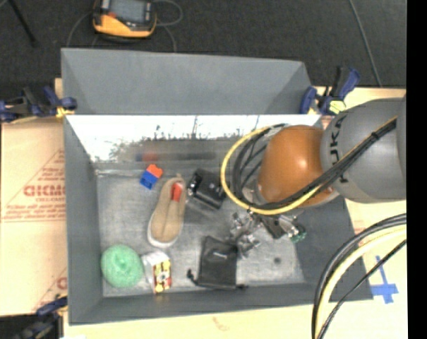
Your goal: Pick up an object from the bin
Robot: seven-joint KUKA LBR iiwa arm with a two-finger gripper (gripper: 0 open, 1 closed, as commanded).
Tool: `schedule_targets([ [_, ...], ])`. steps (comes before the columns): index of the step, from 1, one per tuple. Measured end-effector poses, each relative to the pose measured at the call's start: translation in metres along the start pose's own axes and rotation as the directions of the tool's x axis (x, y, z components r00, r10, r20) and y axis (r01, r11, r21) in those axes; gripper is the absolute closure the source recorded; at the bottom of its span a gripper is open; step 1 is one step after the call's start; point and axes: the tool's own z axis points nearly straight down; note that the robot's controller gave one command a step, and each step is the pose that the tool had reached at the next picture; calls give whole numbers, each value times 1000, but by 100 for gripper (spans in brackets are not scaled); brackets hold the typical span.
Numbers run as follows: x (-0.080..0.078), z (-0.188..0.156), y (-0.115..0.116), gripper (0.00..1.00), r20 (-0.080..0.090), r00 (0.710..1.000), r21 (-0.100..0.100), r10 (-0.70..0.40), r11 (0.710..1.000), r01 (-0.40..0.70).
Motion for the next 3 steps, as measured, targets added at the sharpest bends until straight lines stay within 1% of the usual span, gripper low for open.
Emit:
schedule_targets([
  [1,0,0,0,100,0,1000,0,-1,1000,1],
  [2,1,-41,2,100,-5,1000,-5,-5,1000,5],
  [3,-1,-73,4,100,3,1000,1,-5,1000,5],
])
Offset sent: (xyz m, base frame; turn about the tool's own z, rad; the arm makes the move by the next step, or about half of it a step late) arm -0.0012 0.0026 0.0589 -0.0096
